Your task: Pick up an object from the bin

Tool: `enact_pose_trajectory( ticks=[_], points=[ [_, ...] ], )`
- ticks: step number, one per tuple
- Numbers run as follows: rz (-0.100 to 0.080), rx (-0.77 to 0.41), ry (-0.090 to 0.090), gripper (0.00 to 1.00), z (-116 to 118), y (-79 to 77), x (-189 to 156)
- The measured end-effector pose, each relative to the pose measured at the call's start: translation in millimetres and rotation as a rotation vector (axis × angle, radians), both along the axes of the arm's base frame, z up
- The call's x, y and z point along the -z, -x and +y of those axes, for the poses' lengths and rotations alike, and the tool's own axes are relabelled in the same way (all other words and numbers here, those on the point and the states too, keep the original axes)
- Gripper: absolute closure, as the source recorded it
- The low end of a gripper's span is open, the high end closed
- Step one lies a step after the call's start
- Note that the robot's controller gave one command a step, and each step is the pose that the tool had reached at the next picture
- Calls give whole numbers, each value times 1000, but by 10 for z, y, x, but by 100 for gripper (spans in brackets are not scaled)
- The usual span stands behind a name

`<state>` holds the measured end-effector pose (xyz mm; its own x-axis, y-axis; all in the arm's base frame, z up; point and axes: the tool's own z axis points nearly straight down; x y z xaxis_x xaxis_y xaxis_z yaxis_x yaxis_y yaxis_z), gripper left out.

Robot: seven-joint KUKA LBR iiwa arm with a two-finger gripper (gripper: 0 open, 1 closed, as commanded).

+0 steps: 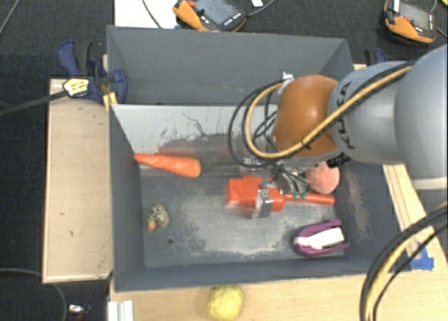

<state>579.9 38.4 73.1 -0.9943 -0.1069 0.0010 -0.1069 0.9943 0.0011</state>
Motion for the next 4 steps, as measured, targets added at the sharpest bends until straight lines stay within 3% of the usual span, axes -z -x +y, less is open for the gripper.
enact_pose_trajectory(
  ticks=[1,2,3,4],
  points=[
    [-29,-107,3,0,-102,-111,21],
    [-6,-11,0,100,-8,-19,-5],
    [-6,-11,0,100,-8,-18,-8],
    [-5,-11,0,100,-7,-13,-291]
  ],
)
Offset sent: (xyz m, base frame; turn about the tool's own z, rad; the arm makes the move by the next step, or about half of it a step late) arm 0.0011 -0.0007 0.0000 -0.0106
